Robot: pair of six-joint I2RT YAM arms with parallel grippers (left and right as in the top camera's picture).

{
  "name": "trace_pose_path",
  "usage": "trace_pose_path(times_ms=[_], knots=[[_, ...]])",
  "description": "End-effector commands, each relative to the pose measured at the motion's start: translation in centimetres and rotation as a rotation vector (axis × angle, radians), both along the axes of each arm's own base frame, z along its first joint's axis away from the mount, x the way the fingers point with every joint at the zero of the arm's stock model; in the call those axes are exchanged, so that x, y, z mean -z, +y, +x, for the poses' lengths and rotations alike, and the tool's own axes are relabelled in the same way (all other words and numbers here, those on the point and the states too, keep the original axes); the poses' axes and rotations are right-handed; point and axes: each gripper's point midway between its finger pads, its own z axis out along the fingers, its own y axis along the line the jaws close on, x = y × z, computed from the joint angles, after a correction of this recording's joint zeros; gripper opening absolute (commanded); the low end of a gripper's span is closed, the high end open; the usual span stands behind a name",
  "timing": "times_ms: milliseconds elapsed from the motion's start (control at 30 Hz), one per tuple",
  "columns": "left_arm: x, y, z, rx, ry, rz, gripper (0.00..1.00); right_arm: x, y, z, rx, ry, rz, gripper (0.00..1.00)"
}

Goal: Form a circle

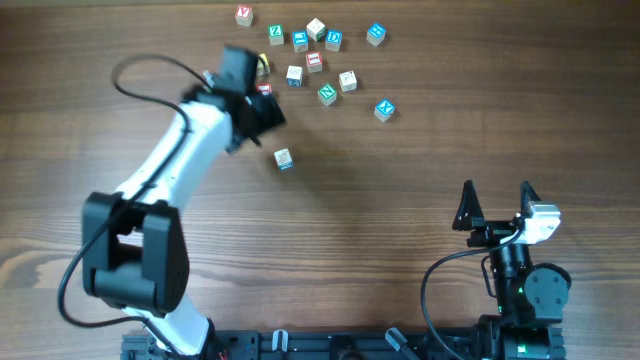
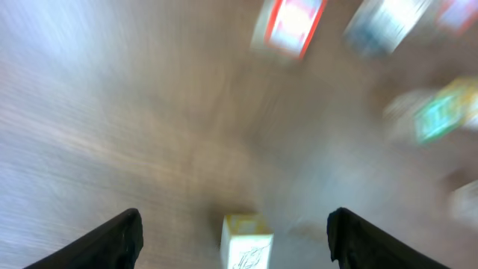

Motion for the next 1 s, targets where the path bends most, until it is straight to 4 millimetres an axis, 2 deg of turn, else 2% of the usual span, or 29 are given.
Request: trace_pose_path(times_ms=[0,33,167,333,967], knots=[[-4.7,5.2,3.0,-0.067,-0.094,0.078,0.92,-0.2,0.2,-0.1,-0.011,-0.010,-0.010,1.00],[-5.2,6.4,3.4,-0.094,-0.109,0.079,1.00,-0.2,0.2,-0.1,-0.011,-0.010,-0.010,1.00],[-5.2,10.4,3.6,-0.184,-0.109,0.084,1.00,-0.2,0.2,-0.1,-0.011,-0.010,-0.010,0.99],[-5.2,12.6,3.5,-0.230,-0.107,0.086,1.00,-0.2,0.2,-0.1,-0.011,-0.010,-0.010,1.00],[-5.2,12.8,3.5,-0.236,-0.106,0.087,1.00,-0.2,0.2,-0.1,-0.011,-0.010,-0.010,1.00]])
